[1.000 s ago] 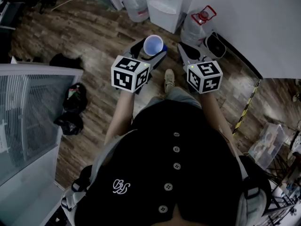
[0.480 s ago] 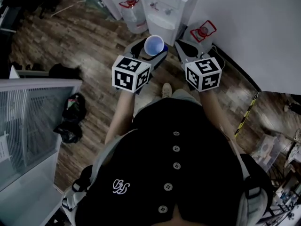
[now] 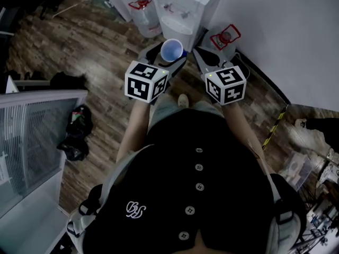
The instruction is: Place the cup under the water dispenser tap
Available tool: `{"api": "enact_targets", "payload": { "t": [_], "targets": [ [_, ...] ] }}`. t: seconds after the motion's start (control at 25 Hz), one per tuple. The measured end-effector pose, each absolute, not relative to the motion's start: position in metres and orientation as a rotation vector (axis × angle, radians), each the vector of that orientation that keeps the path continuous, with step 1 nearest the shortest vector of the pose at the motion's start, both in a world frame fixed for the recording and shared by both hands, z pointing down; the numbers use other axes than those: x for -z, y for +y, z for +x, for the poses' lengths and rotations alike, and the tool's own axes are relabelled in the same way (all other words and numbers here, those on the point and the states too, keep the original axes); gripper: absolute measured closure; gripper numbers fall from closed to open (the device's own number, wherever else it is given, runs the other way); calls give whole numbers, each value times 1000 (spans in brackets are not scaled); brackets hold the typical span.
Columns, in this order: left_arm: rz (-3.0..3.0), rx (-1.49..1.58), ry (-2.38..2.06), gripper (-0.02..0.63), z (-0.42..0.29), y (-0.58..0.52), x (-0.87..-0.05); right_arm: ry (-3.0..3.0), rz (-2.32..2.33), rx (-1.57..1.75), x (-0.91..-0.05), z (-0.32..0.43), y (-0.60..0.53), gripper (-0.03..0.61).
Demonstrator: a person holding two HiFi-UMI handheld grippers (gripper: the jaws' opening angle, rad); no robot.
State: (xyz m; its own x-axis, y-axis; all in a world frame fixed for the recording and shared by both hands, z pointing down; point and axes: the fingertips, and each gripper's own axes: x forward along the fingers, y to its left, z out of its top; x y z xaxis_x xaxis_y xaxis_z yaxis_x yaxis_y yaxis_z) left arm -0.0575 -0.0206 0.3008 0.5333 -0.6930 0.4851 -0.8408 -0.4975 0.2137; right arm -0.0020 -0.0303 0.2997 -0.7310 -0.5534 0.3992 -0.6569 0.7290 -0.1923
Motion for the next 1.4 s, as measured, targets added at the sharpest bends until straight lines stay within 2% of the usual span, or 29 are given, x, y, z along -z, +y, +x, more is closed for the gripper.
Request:
{"api": "enact_targets", "payload": {
  "t": [0.8,1.4],
  "targets": [
    [2312,-561,-1196,256,-51,-43,-320,-2615,1008,-594,-315,9,-59,578],
    [2372,-696,-977,256,-53,-78,-340,-2513,1198,-727,-343,15,-93,578]
  ]
}}
